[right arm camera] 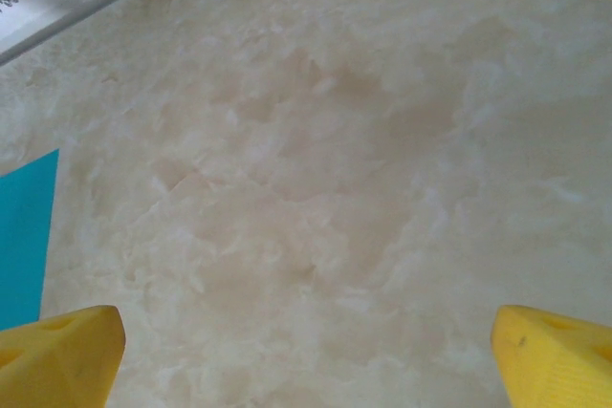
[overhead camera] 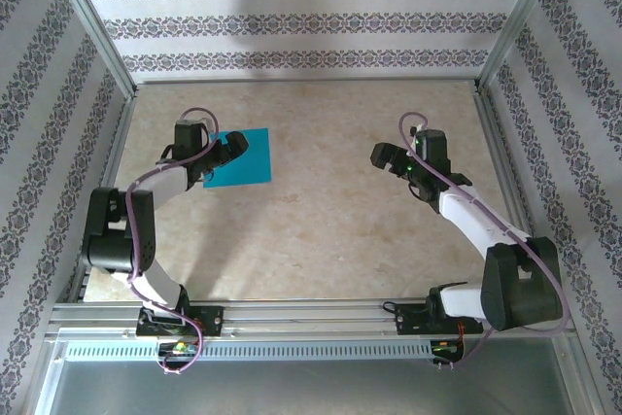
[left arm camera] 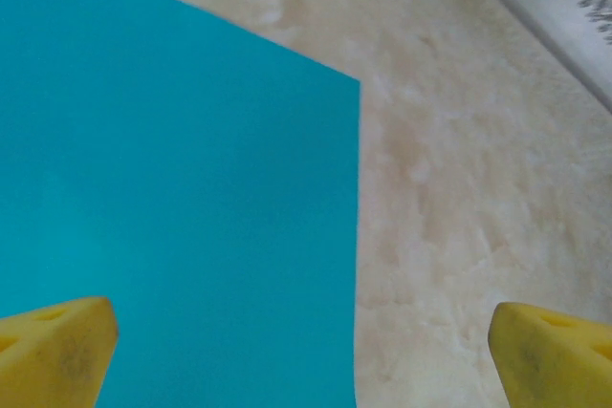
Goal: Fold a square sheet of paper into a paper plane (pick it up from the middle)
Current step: Move the square sheet of paper to the center of the table.
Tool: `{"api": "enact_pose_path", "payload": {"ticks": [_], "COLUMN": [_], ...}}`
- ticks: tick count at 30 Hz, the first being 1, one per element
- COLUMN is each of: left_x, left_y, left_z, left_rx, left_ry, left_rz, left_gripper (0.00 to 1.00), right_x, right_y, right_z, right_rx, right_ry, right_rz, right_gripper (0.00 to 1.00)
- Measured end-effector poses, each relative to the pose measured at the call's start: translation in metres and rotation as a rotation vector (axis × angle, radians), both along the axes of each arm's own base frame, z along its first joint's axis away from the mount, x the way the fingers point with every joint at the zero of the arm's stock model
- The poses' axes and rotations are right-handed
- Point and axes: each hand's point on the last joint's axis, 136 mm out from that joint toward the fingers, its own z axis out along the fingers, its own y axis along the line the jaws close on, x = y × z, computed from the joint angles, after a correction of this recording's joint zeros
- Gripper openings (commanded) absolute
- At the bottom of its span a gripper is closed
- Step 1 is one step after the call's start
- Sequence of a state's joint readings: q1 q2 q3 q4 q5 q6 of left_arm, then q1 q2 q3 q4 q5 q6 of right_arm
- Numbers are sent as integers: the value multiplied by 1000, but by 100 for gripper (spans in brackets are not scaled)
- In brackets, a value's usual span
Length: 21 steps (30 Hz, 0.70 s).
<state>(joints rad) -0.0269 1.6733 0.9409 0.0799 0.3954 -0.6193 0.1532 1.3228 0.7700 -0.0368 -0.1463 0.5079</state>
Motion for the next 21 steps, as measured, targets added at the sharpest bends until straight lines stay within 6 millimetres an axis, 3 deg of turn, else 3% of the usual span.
{"api": "enact_pose_path", "payload": {"ticks": [6,10,13,17,21], "left_x": [13,8,3,-11,-35], "left_y": [0,-2,-6,-23,-61], "left_z": [-28,-49,-53,-55,-56], "left_rx": [-6,-3,-4,-14,-21], "left_ry": [128,206,232,245,268], "left_rz": [15,11,9,-3,-43], "left_gripper": [96,94,94,94,95], "right_x": [4,4,4,3,3], "right_y": [5,7,8,8,9], "right_z": [-4,-11,-12,-13,-16], "right_rx": [31,34,36,44,53], "right_ry": [24,53,64,75,90], "right_rz": [9,17,21,14,5], "right_gripper": [98,98,98,98,97]}}
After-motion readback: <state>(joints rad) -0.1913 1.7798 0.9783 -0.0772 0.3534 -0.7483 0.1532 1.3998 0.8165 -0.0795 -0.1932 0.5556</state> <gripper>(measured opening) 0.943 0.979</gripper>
